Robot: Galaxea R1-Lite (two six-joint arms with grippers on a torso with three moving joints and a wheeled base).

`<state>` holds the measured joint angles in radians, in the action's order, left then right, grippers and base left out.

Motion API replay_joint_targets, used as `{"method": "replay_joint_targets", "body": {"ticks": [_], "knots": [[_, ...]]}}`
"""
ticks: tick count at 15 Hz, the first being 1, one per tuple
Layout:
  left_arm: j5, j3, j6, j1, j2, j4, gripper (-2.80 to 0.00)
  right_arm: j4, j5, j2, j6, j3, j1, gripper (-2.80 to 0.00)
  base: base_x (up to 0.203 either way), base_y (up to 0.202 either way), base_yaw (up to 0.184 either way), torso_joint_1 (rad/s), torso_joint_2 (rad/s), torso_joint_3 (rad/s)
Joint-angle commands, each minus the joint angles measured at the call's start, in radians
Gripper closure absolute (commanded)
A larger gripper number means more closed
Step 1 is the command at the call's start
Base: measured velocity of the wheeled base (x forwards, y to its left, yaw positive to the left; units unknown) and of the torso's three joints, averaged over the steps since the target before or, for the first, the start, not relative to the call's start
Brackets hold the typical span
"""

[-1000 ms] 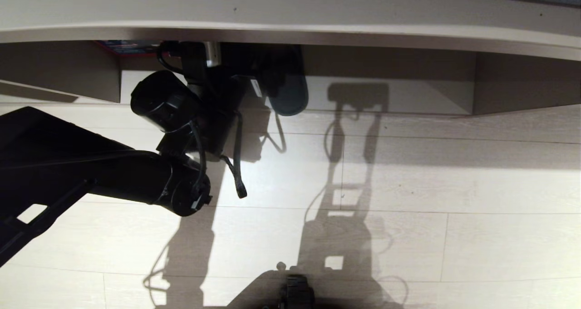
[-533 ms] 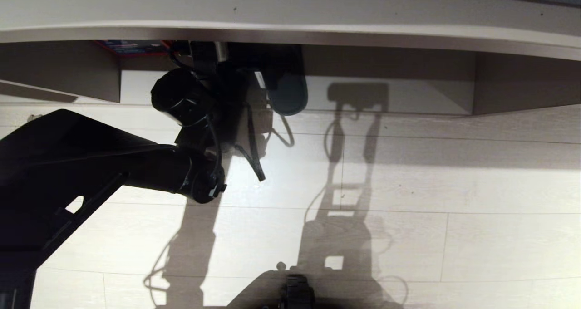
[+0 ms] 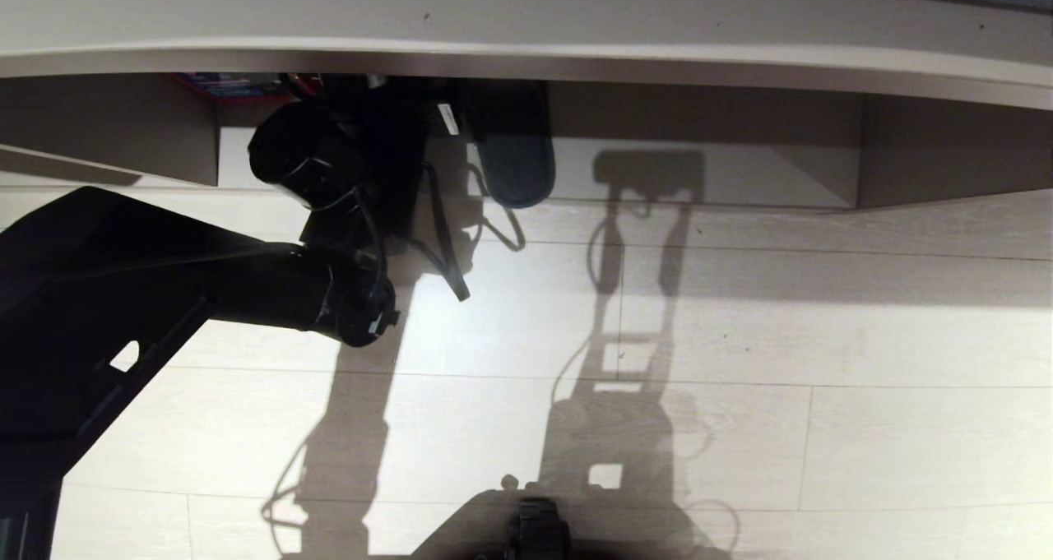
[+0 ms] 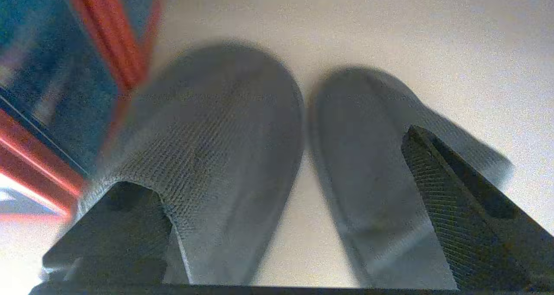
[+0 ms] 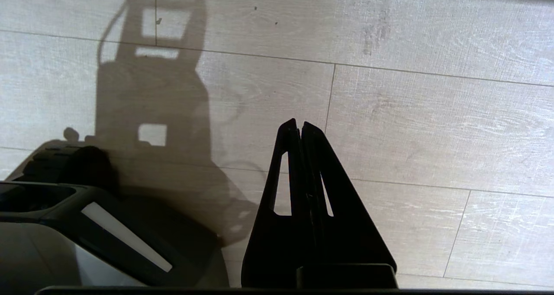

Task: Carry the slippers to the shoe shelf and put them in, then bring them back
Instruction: Pick up the slippers in the shoe cabinet

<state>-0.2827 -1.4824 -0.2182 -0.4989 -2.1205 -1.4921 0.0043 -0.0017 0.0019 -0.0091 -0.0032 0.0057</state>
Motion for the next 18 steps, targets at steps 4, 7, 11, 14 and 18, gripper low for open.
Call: {"method": "replay_joint_targets", "body": {"ticks": [4, 7, 11, 14, 18], "knots": [[0.001, -0.027, -0.001, 0.007, -0.002, -0.007, -2.8, 0.0, 0.0, 0.0, 0.0, 0.0, 0.0, 0.0, 0.0, 0.0, 0.0, 0.0, 0.0, 0.0], [0.005, -0.073, 0.002, -0.023, -0.058, -0.008, -2.8, 0.0, 0.0, 0.0, 0.0, 0.0, 0.0, 0.0, 0.0, 0.0, 0.0, 0.0, 0.0, 0.0], [0.001, -0.135, 0.005, -0.036, -0.12, 0.02, -2.8, 0.0, 0.0, 0.0, -0.001, 0.0, 0.0, 0.0, 0.0, 0.0, 0.0, 0.0, 0.0, 0.0], [-0.027, -0.134, 0.006, -0.035, -0.134, 0.018, -2.8, 0.0, 0.0, 0.0, 0.0, 0.0, 0.0, 0.0, 0.0, 0.0, 0.0, 0.0, 0.0, 0.0], [-0.073, -0.117, 0.006, -0.035, -0.145, 0.015, -2.8, 0.0, 0.0, 0.0, 0.0, 0.0, 0.0, 0.0, 0.0, 0.0, 0.0, 0.0, 0.0, 0.0]]}}
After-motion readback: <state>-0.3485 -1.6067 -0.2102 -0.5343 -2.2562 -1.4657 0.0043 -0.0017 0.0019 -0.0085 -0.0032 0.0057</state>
